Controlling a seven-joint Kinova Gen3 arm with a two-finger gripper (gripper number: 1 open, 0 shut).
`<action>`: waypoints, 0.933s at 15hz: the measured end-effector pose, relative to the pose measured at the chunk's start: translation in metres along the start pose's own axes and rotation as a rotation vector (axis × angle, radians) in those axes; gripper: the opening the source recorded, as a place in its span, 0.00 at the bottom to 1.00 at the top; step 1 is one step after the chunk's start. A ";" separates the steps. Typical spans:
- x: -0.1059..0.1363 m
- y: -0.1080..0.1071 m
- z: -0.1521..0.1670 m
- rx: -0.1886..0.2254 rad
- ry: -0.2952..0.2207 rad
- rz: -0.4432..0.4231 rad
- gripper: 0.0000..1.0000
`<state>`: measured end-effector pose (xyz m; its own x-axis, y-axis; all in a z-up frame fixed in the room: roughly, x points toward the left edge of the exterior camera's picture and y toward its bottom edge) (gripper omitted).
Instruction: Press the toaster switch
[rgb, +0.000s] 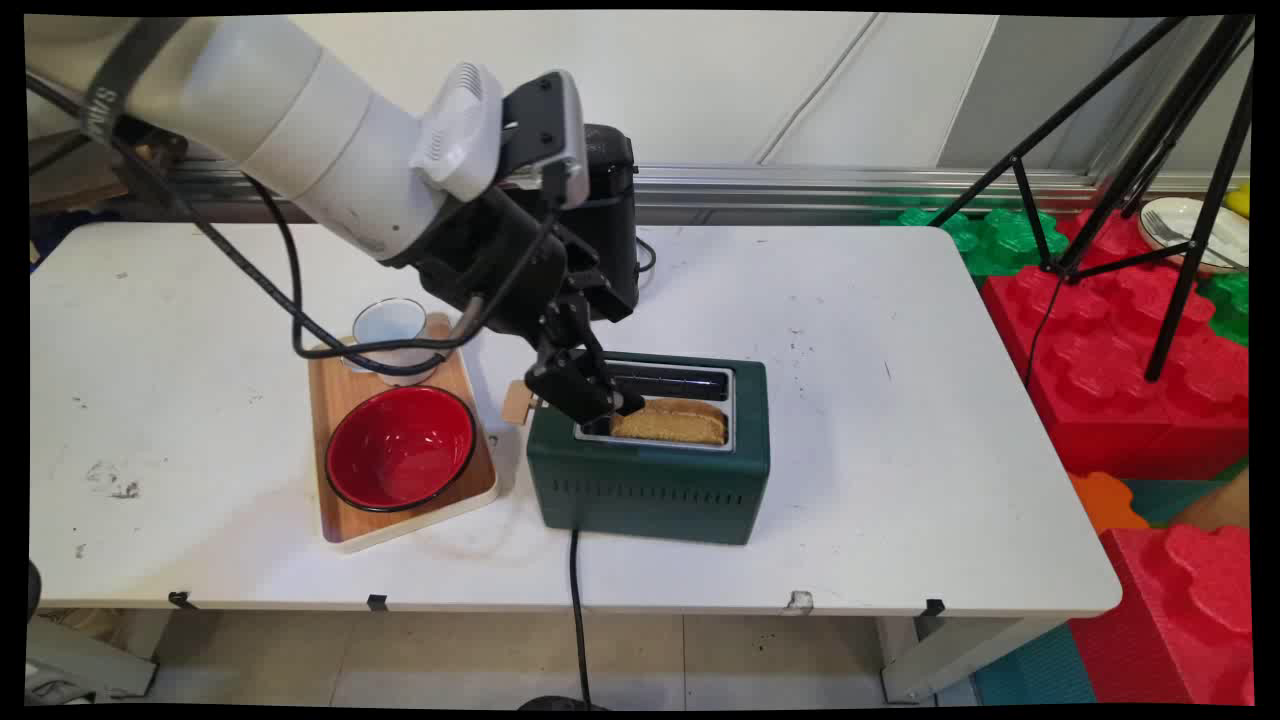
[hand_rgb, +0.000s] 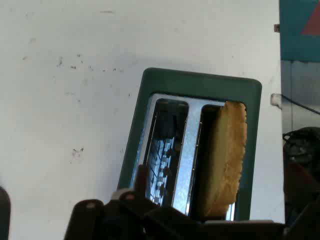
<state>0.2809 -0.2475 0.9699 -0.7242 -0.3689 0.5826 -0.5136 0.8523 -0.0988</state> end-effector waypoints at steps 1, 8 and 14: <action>-0.003 -0.001 -0.003 -0.003 0.004 -0.004 1.00; -0.025 -0.013 -0.023 -0.007 0.014 -0.039 1.00; -0.050 -0.030 -0.042 -0.010 0.009 -0.061 1.00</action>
<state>0.3521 -0.2386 0.9774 -0.6874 -0.4174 0.5944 -0.5521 0.8320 -0.0542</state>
